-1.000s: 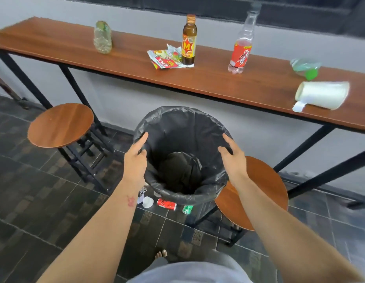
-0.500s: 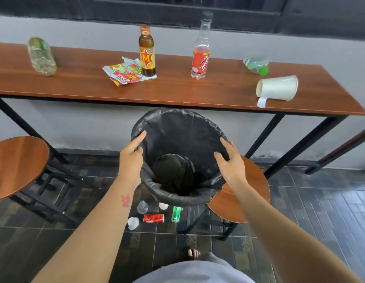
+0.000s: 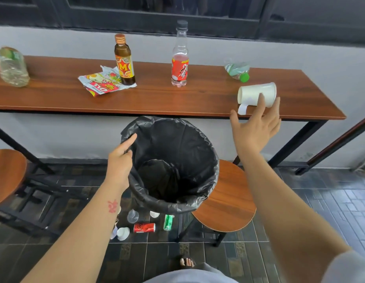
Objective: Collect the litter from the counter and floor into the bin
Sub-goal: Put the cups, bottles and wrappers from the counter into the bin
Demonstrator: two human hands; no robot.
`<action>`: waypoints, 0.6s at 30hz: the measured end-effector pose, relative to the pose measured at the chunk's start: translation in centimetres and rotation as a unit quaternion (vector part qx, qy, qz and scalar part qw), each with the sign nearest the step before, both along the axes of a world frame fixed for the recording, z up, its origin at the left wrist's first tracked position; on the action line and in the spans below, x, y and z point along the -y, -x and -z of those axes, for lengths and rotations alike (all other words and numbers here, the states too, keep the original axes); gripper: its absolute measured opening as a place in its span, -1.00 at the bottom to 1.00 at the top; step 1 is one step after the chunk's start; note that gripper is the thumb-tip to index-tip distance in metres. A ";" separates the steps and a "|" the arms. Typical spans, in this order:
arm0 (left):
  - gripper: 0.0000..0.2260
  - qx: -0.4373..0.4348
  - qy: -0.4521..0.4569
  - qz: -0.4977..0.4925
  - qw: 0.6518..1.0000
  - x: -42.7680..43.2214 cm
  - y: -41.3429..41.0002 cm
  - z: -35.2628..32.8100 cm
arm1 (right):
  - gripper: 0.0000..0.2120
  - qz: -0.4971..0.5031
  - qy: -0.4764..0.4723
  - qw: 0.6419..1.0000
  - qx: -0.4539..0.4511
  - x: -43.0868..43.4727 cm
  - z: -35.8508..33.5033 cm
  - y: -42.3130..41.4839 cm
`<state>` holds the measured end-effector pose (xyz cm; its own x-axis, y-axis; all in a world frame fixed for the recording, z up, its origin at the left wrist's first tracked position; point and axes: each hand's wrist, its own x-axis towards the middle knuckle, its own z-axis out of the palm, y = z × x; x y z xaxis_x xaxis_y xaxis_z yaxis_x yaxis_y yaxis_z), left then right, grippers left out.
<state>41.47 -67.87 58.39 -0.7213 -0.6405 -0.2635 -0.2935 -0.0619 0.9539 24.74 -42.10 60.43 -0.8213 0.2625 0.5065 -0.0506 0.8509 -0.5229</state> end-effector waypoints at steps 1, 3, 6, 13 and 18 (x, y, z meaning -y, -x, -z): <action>-0.55 -0.001 -0.001 0.001 1.000 -0.1 0.1 -0.1 | -0.23 0.006 -0.012 1.000 0.013 -0.1 -0.3 0.8; -0.56 -0.002 -0.001 -0.006 1.000 -0.4 0.4 -0.3 | -0.17 0.007 -0.020 0.999 0.048 -0.3 -0.9 2.7; -0.57 0.006 -0.003 -0.024 1.000 -0.9 0.9 -0.6 | -0.13 0.009 -0.032 0.995 0.095 -0.3 -1.5 5.0; -0.59 0.009 0.000 -0.038 0.999 -1.4 1.4 -0.8 | -0.30 -0.014 0.027 0.997 0.069 -0.2 -1.3 7.5; -0.58 0.010 0.003 -0.045 0.999 -1.8 1.3 -1.1 | -0.32 -0.048 0.090 0.995 0.020 -0.2 -1.1 6.9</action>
